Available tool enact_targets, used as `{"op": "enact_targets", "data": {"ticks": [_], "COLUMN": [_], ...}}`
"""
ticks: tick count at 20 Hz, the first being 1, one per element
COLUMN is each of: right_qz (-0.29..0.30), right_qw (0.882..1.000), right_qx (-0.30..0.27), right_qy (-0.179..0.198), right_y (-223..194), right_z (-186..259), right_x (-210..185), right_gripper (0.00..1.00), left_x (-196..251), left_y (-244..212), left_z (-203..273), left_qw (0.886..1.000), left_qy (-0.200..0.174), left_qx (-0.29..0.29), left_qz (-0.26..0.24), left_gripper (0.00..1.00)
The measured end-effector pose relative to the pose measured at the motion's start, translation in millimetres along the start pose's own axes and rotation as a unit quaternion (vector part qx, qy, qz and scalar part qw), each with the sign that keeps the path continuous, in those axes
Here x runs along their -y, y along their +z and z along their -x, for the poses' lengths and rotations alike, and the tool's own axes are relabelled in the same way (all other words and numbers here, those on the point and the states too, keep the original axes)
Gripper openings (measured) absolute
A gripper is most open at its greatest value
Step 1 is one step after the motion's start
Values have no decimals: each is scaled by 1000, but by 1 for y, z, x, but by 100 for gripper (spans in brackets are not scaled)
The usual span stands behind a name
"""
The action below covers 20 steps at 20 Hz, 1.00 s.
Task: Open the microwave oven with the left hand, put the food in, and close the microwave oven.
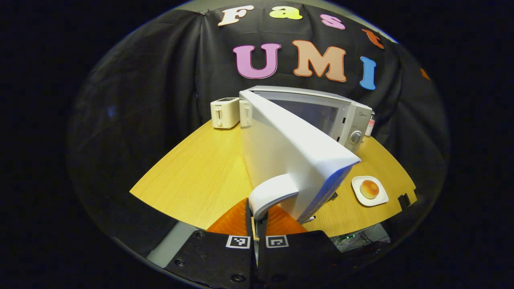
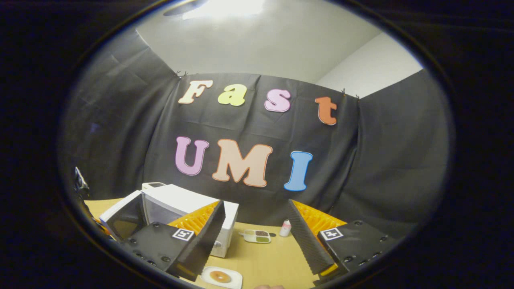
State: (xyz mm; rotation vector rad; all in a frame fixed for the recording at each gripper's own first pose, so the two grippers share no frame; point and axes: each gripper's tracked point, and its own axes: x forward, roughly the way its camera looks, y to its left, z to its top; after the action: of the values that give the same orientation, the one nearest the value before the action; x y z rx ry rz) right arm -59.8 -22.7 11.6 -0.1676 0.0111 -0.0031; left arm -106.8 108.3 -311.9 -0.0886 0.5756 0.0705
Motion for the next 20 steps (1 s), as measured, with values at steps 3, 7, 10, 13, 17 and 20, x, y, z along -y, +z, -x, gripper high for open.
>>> {"op": "enact_targets", "data": {"ticks": [3,7,10,13,17,20], "right_qz": [-1,8,7,7,11,12], "right_qw": [1000,999,999,999,999,999], "right_qx": [0,-15,-20,-32,-35,-38], "right_qy": [7,27,28,28,24,25], "right_y": [-3,-16,-21,-31,-32,-35], "right_z": [-3,-3,-1,2,8,10], "right_x": [-16,-43,-51,-56,-57,-58], "right_gripper": [97,97,97,97,98,97], "left_x": [-19,-38,-42,-45,-45,-46], "left_y": [-1,-1,-2,-1,-1,-3], "left_z": [3,6,7,7,5,5], "left_qw": [1000,1000,999,999,999,999], "left_qy": [-8,-10,-14,-17,-23,-32], "left_qx": [3,2,6,6,4,0], "left_qz": [6,29,33,29,23,42], "left_gripper": [0,0,0,0,0,7]}}
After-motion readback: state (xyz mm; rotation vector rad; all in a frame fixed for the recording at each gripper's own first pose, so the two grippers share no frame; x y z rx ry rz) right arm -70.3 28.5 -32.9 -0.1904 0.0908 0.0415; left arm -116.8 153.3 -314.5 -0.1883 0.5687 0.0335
